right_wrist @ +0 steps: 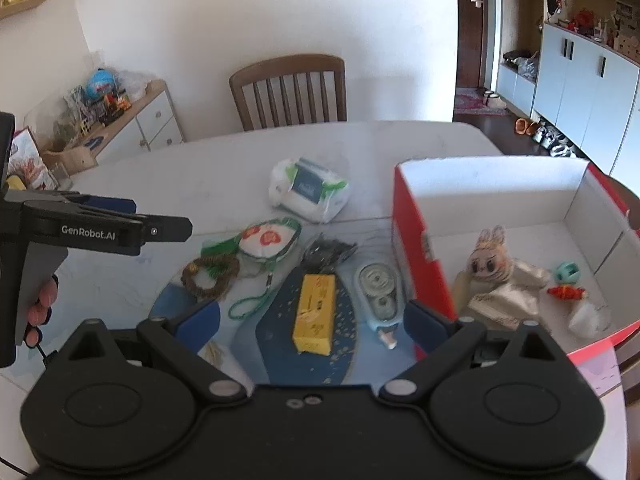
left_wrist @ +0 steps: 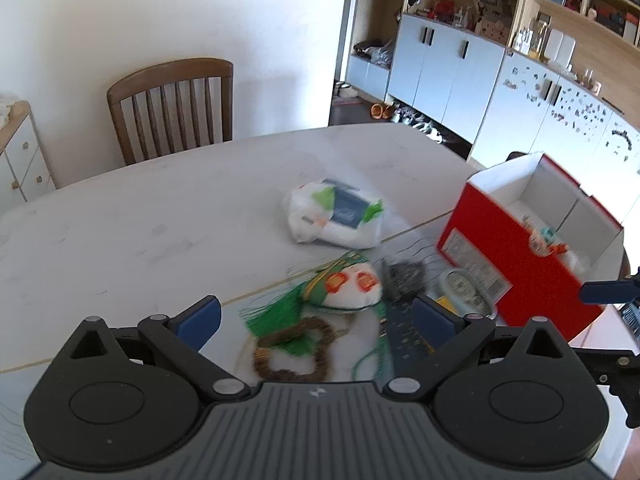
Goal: Organize objects
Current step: 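Withdraw both open grippers from the shoebox back toward the table items, then grasp yellow box with right gripper while left grasps green-and-white round pouch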
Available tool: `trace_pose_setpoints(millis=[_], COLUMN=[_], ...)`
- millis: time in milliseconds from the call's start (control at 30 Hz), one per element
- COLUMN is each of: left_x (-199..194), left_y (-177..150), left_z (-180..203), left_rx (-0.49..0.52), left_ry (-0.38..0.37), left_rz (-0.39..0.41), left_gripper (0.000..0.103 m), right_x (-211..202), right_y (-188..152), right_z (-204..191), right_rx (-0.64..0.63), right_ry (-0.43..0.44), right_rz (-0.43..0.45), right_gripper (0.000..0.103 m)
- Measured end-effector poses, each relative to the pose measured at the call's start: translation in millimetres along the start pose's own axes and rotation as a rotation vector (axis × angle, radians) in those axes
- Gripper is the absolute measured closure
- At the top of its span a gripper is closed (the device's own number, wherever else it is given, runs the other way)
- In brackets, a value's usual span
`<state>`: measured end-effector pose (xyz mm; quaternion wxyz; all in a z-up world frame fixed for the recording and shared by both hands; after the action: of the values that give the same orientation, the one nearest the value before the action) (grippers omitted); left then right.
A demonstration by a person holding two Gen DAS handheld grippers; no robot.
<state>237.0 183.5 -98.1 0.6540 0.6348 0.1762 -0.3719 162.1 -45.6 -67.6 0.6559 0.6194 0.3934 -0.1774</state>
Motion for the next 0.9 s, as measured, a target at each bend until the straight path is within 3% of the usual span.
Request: trace_pose_setpoints(millis=[367, 633, 900], left_x=[34, 70, 108], left_y=[-26, -13, 1], left_z=[-22, -8, -1], left_rx=[0.043, 0.057, 0.032], left_ry=[-0.027, -0.084, -0.090], left_rz=[-0.051, -0.074, -0.107], left_gripper=[0.001, 0.001, 0.001], right_x=[44, 73, 96], right_y=[-17, -21, -18], right_z=[-19, -18, -9], right_rx=[-0.022, -0.017, 0.028], right_ry=[-0.025, -0.054, -0.079], right_rz=[-0.077, -0.108, -0.121], right_gripper=[0.010, 0.015, 0.022])
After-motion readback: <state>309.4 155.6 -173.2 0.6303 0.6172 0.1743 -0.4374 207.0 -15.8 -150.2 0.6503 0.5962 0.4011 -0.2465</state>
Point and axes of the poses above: each gripper's, at about its wrist camera, not at the fingertips, and x roughly the way its jaws point, z to its right, y to its top, the point moved 4 cm from there along x, roughly the way its jaws point, and after that the axes turned 5 degrees about -y, right-handed, at the moved point
